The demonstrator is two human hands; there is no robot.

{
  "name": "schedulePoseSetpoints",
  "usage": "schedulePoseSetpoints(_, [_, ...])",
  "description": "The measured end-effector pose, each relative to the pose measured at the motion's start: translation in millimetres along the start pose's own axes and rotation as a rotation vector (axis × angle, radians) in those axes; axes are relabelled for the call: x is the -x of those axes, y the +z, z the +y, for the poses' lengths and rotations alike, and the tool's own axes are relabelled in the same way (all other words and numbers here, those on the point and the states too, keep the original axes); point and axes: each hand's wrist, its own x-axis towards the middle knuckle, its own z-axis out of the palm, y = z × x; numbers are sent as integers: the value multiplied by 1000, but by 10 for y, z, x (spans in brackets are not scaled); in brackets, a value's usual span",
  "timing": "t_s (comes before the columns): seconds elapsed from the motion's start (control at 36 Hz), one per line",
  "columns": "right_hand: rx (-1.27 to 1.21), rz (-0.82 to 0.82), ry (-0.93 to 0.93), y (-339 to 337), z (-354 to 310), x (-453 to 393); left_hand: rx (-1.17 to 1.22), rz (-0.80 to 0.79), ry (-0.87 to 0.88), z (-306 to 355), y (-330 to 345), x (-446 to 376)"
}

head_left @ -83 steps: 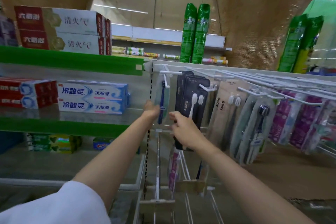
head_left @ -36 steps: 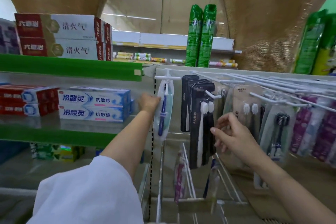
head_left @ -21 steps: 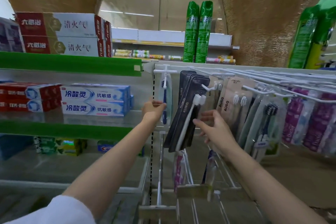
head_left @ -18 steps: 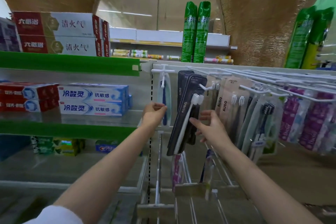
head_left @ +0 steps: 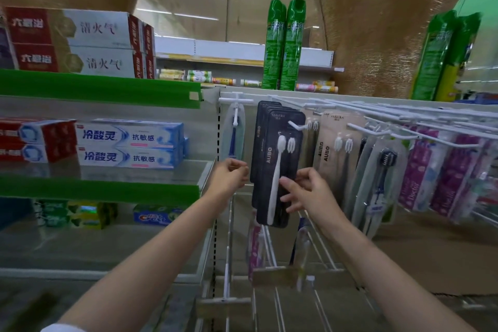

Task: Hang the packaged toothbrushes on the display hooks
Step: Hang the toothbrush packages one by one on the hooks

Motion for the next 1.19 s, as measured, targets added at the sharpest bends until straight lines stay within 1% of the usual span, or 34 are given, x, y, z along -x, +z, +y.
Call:
schedulePoseSetpoints(0.17, [175,73,-36,39,27,-76,-1,2,-29,-72,-52,-22])
schedulePoseSetpoints(0.31, [199,97,-1,93,43,-201,-5,8,-40,-119,-81,-30])
schedulePoseSetpoints(0.44, [258,128,22,132,55,-380,-22,14,-14,-95,-93,-43])
schedulePoseSetpoints(0.72, [331,152,80,194,133,-959,-5,25,5,31,-90,-104])
schedulePoseSetpoints(0.97, [345,163,111,249,220,-1341,-9,6,0,105,-58,-187])
schedulePoseSetpoints(1.19, [361,141,109,245,300,-1481,-74,-7,16,64,-8,-243])
